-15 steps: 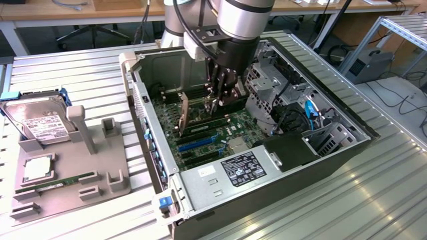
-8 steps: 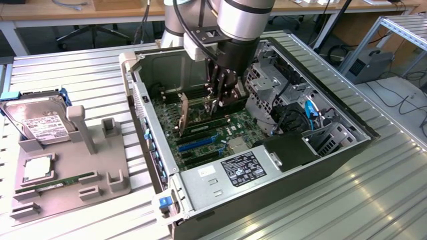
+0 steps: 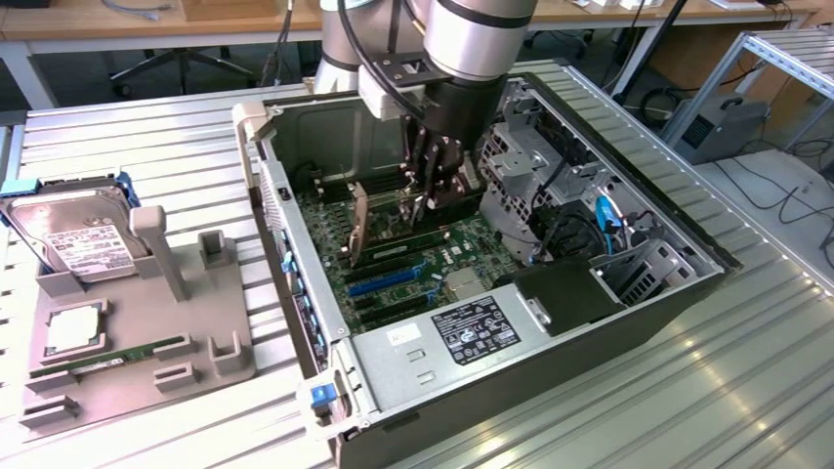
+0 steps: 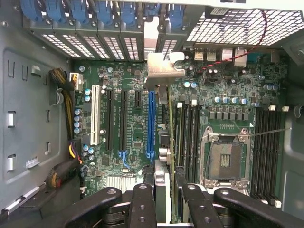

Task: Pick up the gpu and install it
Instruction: 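Insert the gpu into the slot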

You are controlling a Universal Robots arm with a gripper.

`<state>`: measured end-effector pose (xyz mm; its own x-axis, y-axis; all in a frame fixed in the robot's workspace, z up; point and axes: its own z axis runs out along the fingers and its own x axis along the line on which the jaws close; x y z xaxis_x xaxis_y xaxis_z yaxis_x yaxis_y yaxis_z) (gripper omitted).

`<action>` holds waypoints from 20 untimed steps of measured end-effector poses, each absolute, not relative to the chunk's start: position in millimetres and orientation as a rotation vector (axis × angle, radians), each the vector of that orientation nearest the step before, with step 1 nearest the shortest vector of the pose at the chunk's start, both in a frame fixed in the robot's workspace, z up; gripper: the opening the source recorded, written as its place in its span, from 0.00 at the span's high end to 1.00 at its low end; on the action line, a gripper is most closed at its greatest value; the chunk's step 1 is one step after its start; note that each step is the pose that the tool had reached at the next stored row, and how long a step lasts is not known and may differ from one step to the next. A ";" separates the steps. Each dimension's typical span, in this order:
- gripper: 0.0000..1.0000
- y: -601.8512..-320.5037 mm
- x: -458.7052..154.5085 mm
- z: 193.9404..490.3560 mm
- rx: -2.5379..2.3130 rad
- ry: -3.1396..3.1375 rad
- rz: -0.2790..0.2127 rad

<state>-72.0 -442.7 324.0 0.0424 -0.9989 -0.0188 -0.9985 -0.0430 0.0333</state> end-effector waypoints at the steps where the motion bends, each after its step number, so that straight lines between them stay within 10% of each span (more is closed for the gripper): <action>1: 0.73 -443.1 -72.2 323.4 2.260 -2.166 -0.057; 20: 0.73 -448.6 -77.7 317.6 2.260 -2.165 -0.057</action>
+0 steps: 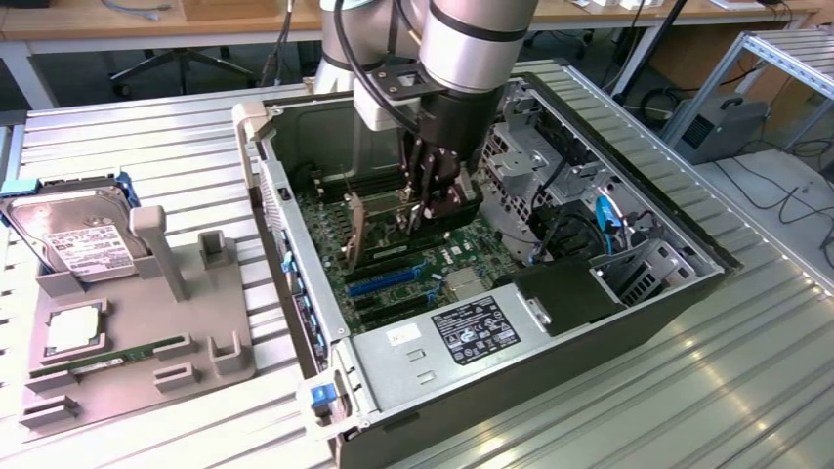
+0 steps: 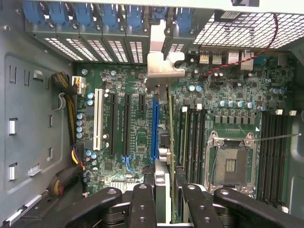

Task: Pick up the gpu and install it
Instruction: 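Insert the gpu into the slot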

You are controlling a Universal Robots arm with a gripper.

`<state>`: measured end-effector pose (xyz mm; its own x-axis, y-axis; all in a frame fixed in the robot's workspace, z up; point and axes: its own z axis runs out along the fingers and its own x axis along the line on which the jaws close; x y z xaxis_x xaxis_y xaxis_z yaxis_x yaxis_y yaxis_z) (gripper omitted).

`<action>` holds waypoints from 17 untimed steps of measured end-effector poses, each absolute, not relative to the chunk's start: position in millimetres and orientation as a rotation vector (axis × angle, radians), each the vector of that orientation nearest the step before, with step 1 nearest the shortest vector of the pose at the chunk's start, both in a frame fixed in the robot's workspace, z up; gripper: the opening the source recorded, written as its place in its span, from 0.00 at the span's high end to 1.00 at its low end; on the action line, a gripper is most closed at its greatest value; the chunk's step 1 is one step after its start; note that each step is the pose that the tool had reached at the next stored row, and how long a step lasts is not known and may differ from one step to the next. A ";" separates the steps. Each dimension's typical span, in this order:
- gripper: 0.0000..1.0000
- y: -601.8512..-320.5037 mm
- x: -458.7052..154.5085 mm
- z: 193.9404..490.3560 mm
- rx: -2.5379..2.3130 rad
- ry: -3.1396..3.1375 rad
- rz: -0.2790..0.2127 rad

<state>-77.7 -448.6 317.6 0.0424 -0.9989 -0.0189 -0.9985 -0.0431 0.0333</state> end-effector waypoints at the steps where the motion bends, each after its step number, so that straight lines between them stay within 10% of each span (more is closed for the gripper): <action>1: 0.73 -448.7 -77.8 317.4 2.260 -2.166 -0.057; 17: 0.73 -449.6 -78.1 313.8 2.260 -2.165 -0.057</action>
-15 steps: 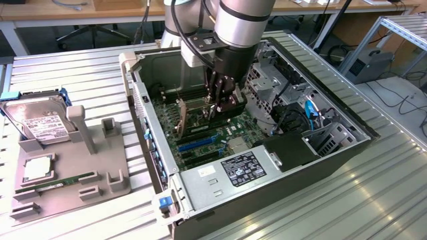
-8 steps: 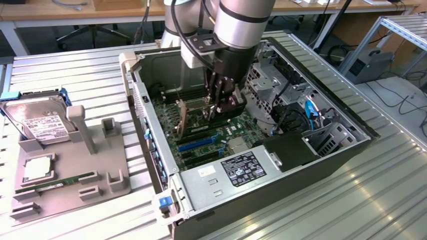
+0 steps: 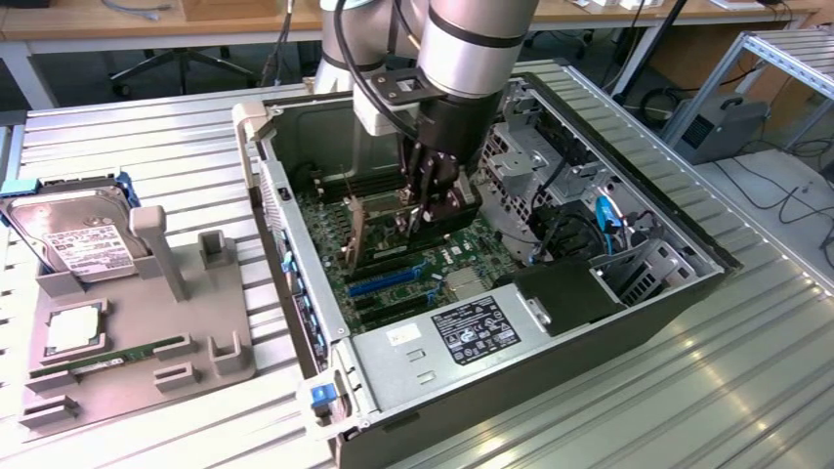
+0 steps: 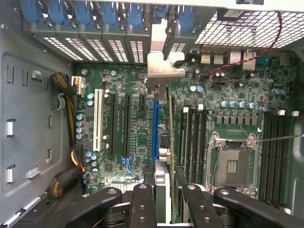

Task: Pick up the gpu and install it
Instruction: 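Insert the gpu into the slot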

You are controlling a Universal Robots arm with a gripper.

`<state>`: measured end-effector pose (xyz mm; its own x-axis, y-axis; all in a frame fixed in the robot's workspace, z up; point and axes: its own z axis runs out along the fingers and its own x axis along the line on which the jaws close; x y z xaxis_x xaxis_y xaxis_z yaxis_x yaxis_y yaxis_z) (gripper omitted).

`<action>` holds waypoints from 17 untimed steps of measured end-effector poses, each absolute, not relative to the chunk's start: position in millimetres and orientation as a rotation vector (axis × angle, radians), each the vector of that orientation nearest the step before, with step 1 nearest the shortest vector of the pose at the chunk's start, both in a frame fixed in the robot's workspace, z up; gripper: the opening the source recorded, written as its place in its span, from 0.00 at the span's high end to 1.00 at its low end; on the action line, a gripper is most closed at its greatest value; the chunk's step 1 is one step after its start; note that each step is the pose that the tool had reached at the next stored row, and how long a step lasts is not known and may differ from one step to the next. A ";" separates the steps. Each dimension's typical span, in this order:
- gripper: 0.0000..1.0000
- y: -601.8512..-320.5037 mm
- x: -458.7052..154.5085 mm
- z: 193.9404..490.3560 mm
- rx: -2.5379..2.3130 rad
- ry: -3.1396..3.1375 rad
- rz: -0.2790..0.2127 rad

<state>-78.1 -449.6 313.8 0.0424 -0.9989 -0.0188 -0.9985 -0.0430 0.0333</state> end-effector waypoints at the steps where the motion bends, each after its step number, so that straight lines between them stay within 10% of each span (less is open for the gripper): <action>1: 0.73 -449.7 -78.2 313.7 2.260 -2.165 -0.057; 17: 0.73 -452.1 -78.2 304.7 2.260 -2.166 -0.057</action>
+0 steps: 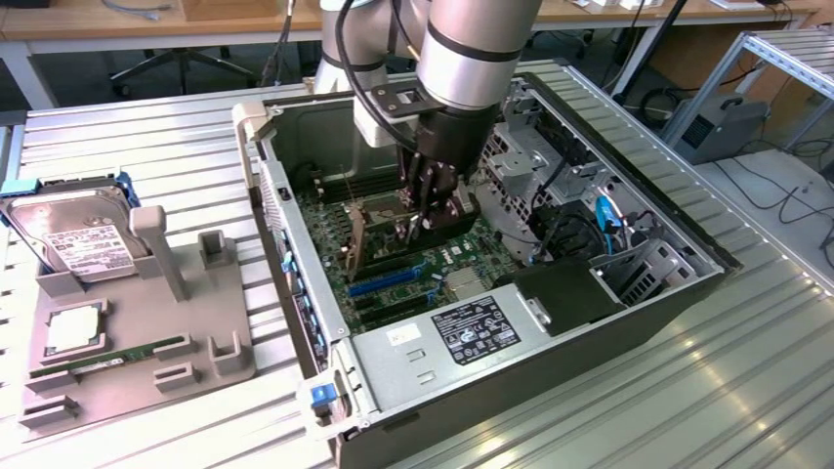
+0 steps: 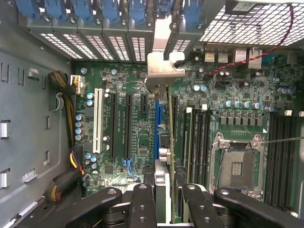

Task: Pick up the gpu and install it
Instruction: 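Insert the gpu into the slot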

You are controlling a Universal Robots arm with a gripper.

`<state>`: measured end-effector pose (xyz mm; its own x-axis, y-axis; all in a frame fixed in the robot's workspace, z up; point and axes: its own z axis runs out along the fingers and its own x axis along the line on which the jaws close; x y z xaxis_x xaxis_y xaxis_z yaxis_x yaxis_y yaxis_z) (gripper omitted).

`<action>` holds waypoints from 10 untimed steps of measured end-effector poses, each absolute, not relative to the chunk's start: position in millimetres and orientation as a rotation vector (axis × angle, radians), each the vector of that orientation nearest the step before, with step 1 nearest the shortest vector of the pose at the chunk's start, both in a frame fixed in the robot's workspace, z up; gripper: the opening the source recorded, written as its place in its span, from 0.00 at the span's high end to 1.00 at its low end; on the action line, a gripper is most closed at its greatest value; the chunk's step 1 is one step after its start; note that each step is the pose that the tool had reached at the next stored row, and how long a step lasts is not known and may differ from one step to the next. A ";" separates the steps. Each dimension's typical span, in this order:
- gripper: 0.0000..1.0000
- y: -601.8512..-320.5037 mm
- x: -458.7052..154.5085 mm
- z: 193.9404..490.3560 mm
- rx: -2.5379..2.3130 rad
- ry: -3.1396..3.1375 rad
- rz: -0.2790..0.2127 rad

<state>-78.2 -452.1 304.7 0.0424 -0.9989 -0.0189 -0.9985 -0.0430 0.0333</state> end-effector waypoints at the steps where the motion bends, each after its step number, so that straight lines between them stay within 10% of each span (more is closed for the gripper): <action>1: 0.73 -452.2 -78.2 304.5 2.260 -2.166 -0.057; 10: 0.73 -453.7 -78.3 301.9 2.260 -2.165 -0.057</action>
